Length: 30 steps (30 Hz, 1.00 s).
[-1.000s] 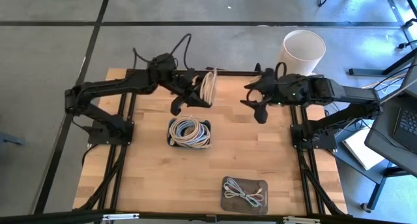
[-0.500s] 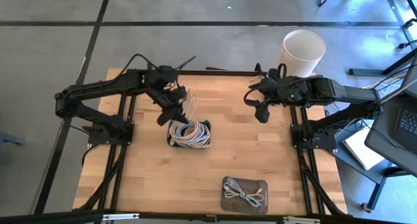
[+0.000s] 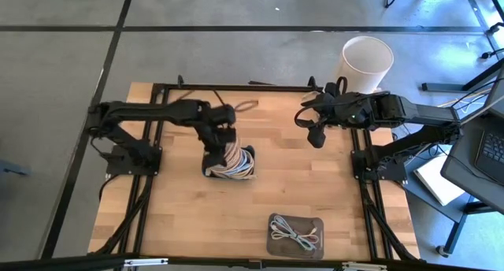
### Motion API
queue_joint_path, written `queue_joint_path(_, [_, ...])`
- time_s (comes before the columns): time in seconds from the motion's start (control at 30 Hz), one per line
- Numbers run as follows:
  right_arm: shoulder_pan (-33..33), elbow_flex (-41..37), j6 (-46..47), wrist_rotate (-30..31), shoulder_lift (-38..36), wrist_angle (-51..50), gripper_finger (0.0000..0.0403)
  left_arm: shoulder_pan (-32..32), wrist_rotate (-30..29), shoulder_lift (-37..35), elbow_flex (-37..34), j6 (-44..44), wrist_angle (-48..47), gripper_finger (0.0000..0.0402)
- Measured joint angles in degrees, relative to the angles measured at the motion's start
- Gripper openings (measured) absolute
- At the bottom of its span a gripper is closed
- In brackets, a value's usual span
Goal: Pick & Place USB Port
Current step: Put the brown HDMI cable into the blue bin
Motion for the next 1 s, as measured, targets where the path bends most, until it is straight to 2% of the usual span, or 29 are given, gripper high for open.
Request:
queue_joint_path(0.5, [0.0,0.0,0.2,0.0,0.0,0.0,0.0265,-2.9,0.9,13.4,0.0,6.2,-1.6,0.0018])
queue_joint_path(1.0, [0.0,0.0,0.1,0.0,0.0,0.0,0.0265,-2.9,1.4,14.6,0.0,8.7,-0.9,0.0017])
